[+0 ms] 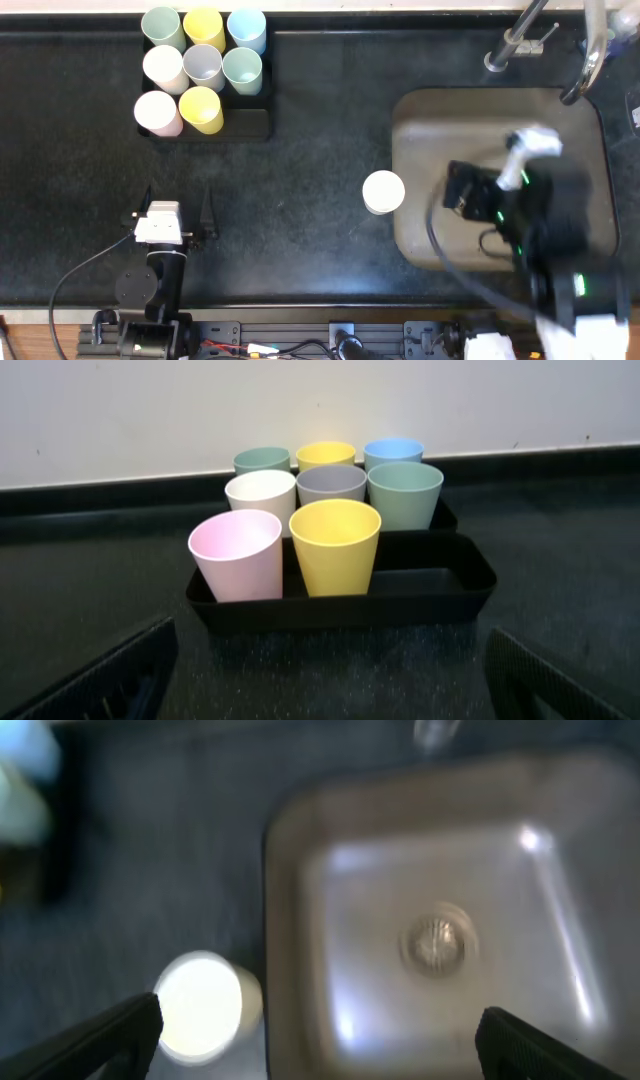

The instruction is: Store Cups

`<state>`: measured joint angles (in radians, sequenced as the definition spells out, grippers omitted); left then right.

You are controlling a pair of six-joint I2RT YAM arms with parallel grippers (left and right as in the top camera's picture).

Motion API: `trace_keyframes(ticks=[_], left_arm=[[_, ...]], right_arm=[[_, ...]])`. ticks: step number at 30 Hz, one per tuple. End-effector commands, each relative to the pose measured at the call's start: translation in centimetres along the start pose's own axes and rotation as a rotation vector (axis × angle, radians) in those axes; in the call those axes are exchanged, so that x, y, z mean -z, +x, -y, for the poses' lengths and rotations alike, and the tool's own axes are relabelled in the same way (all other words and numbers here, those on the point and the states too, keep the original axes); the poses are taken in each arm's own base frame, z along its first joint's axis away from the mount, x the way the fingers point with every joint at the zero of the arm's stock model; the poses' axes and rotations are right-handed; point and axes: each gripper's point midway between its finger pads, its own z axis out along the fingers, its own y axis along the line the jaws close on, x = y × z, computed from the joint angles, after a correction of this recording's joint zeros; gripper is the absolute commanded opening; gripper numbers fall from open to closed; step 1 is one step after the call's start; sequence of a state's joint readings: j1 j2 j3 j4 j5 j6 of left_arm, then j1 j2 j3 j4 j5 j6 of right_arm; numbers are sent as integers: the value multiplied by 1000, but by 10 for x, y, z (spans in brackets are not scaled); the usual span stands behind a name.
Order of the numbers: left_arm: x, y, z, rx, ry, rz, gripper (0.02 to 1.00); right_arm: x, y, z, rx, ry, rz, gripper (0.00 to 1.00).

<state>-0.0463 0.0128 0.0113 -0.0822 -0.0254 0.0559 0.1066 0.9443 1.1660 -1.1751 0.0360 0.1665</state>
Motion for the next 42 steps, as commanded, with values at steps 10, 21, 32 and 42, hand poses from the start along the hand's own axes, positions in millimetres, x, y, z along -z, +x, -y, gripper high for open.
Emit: trace_keyframes(ticks=[10, 21, 32, 42], left_arm=[[0, -1, 3, -12, 16, 7, 998], [0, -1, 3, -12, 16, 7, 998], [0, -1, 3, -12, 16, 7, 998], [0, -1, 3, -12, 16, 7, 998]], right_arm=[[-95, 48, -52, 539, -96, -469, 998], [-125, 74, -59, 587, -169, -628, 998], [-150, 77, -55, 601, -151, -650, 998], [-147, 73, -62, 594, -176, -640, 45]])
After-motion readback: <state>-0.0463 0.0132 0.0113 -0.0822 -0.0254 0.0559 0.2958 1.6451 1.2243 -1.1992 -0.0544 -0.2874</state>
